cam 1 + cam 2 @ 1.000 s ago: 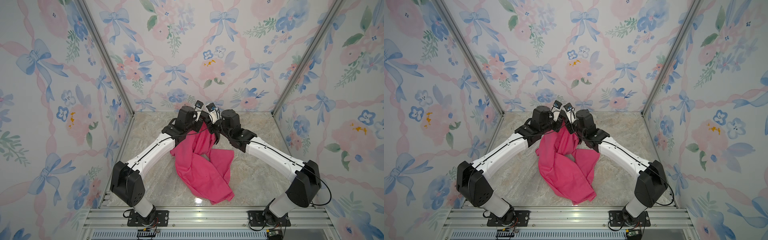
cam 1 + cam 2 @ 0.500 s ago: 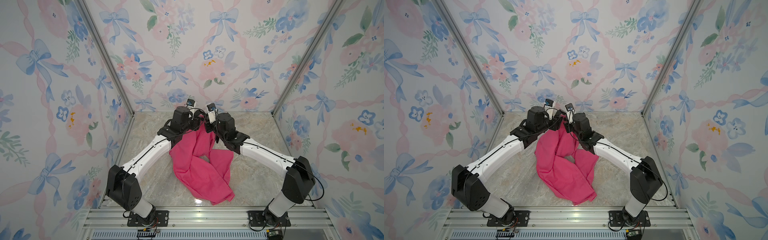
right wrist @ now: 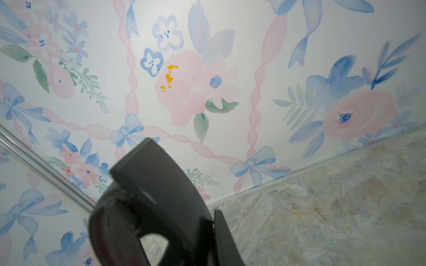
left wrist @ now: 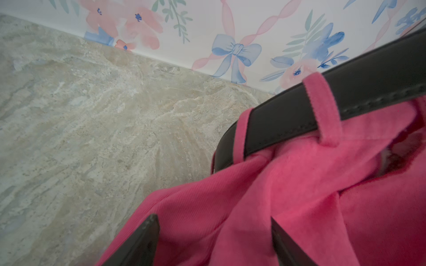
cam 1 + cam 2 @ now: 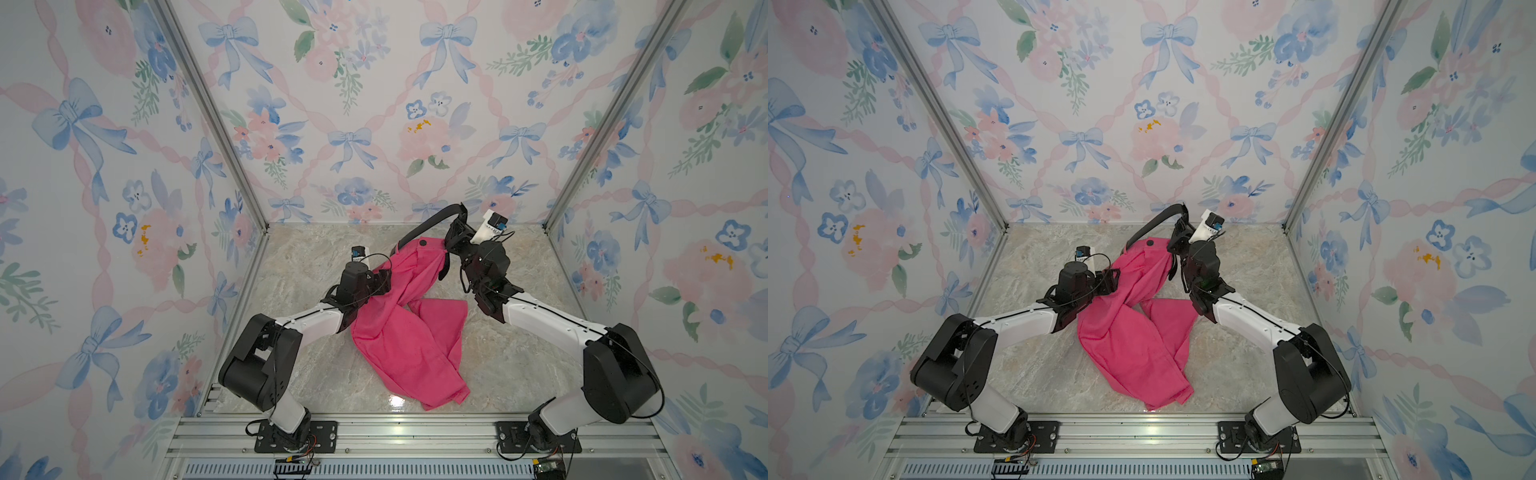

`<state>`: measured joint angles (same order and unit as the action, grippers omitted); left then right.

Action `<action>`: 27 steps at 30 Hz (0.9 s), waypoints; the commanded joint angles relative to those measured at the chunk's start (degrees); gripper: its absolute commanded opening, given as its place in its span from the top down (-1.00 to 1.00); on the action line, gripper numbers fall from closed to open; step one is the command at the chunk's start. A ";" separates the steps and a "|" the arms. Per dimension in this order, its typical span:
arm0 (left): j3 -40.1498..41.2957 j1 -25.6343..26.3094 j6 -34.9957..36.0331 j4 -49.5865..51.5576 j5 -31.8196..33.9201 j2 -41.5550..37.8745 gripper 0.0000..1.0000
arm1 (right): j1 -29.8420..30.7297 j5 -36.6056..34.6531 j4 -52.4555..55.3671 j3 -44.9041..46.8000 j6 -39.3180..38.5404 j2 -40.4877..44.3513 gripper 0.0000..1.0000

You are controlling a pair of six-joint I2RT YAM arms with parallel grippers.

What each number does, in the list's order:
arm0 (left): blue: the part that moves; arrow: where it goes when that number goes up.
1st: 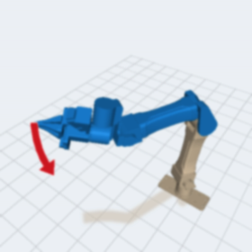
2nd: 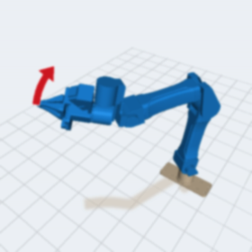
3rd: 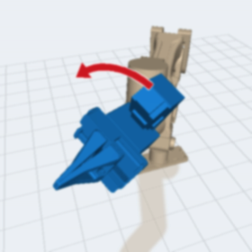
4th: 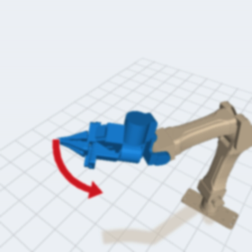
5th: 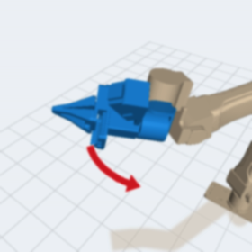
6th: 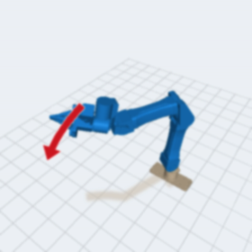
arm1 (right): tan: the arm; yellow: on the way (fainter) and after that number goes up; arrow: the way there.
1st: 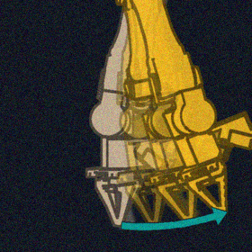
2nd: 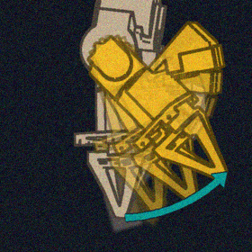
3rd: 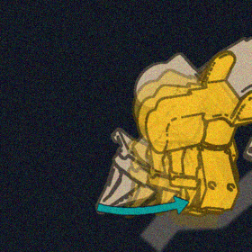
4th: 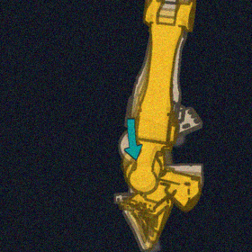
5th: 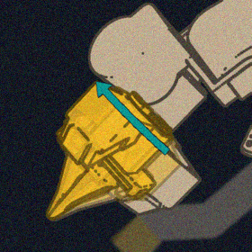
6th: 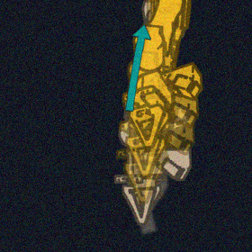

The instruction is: Remove the belt from the trousers

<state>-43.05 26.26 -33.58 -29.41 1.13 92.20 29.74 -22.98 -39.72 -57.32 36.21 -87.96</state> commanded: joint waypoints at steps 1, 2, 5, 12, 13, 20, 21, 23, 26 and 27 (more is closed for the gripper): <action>3.17 0.50 -3.36 -10.64 0.37 0.60 -0.47 | -0.64 0.46 -10.82 -2.52 6.97 5.14 1.00; 3.39 0.80 -2.51 -10.88 0.50 -0.17 -0.47 | -0.56 1.85 -8.67 -3.02 6.01 5.30 1.00; 3.41 1.91 1.80 -11.12 1.15 -5.50 -0.47 | 0.07 7.76 -2.64 -3.76 2.15 5.67 1.00; 0.83 9.49 10.35 -11.09 3.91 -14.90 -0.10 | 6.41 6.73 7.47 -4.87 -9.56 6.54 1.00; -0.03 10.50 10.05 -11.11 3.80 -14.29 0.01 | 7.08 6.65 8.69 -5.65 -10.20 6.28 1.00; -7.38 15.35 3.51 -11.21 3.84 -0.63 0.68 | 9.69 7.13 12.56 -10.00 -8.54 4.33 1.00; -7.97 15.89 2.64 -11.36 3.71 2.00 0.68 | 9.97 7.08 13.30 -10.58 -8.61 4.38 1.00; -8.61 17.05 1.71 -11.63 3.66 6.59 0.71 | 10.39 7.07 14.93 -11.70 -9.18 4.46 1.00; -8.19 19.14 0.59 -11.64 3.42 11.99 0.75 | 10.78 6.46 16.94 -12.70 -10.95 4.73 1.00; -7.28 19.88 0.17 -11.64 4.48 12.97 0.74 | 10.90 6.08 17.58 -12.81 -11.66 4.77 1.00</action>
<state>-51.29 44.18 -31.18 -42.15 5.15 102.48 39.48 -16.97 -20.36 -66.35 25.82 -83.74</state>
